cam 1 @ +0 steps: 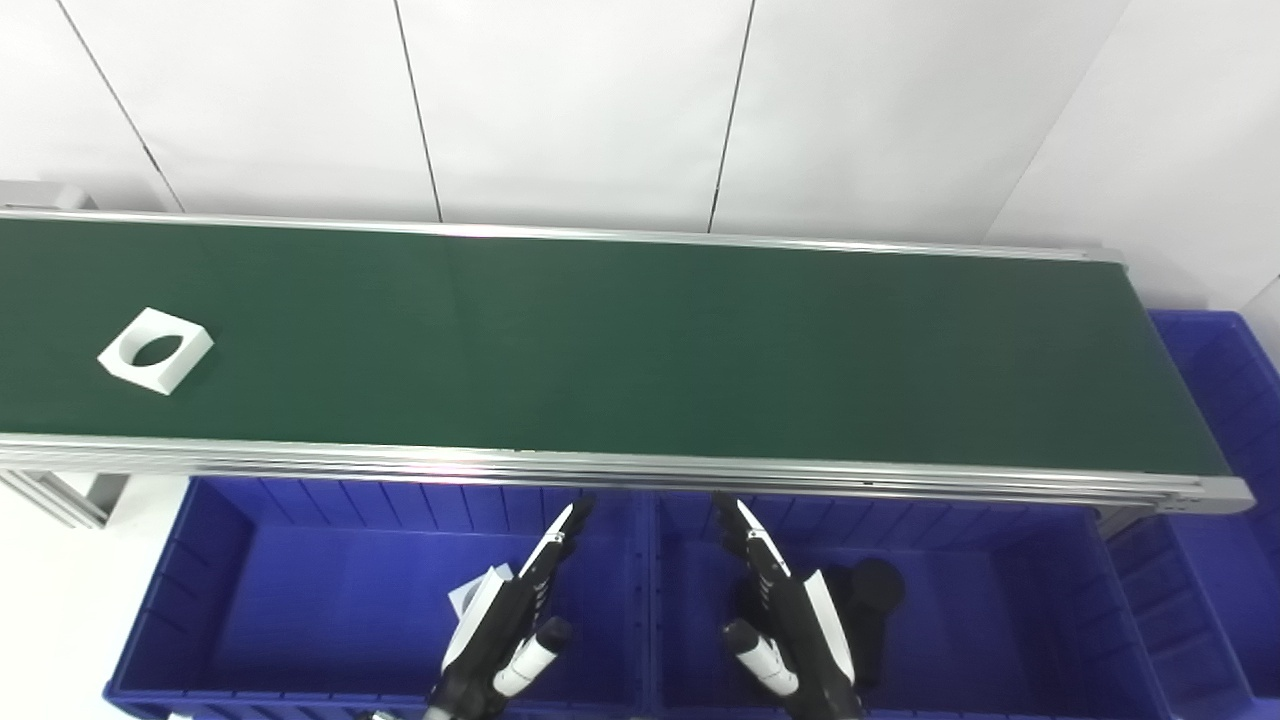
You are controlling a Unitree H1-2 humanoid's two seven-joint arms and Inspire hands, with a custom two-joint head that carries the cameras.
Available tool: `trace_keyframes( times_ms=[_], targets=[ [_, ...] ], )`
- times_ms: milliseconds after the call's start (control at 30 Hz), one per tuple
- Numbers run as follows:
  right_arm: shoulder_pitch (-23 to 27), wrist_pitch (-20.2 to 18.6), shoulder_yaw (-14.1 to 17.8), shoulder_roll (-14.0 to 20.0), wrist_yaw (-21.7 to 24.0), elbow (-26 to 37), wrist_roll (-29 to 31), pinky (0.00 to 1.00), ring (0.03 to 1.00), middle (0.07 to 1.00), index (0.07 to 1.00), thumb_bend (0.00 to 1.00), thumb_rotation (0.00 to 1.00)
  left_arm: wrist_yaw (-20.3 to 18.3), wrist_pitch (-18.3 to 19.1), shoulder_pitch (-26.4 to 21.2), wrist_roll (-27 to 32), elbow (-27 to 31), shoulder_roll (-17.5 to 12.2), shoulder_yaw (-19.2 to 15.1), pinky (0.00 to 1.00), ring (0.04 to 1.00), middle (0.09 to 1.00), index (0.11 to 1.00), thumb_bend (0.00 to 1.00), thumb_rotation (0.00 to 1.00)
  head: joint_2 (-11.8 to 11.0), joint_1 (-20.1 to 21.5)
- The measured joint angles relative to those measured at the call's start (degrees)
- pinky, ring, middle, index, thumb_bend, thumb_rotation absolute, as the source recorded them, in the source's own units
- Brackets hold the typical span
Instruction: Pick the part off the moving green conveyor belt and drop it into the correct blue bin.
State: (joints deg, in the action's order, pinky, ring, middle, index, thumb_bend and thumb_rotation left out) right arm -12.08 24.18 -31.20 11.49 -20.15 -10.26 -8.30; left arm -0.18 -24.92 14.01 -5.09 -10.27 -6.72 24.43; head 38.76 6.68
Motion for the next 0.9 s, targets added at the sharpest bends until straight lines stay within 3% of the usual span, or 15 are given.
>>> trace_keyframes(
  times_ms=[900],
  targets=[
    [0.0,0.0,-0.2,0.0,0.1,-0.2,0.0,0.92,0.946,0.95,0.937,0.88,0.95,0.0,0.0,0.0,0.0,0.0,-0.1,0.2,1.0,1.0,1.0,0.977,0.85,1.0,-0.1,0.2]
  ],
)
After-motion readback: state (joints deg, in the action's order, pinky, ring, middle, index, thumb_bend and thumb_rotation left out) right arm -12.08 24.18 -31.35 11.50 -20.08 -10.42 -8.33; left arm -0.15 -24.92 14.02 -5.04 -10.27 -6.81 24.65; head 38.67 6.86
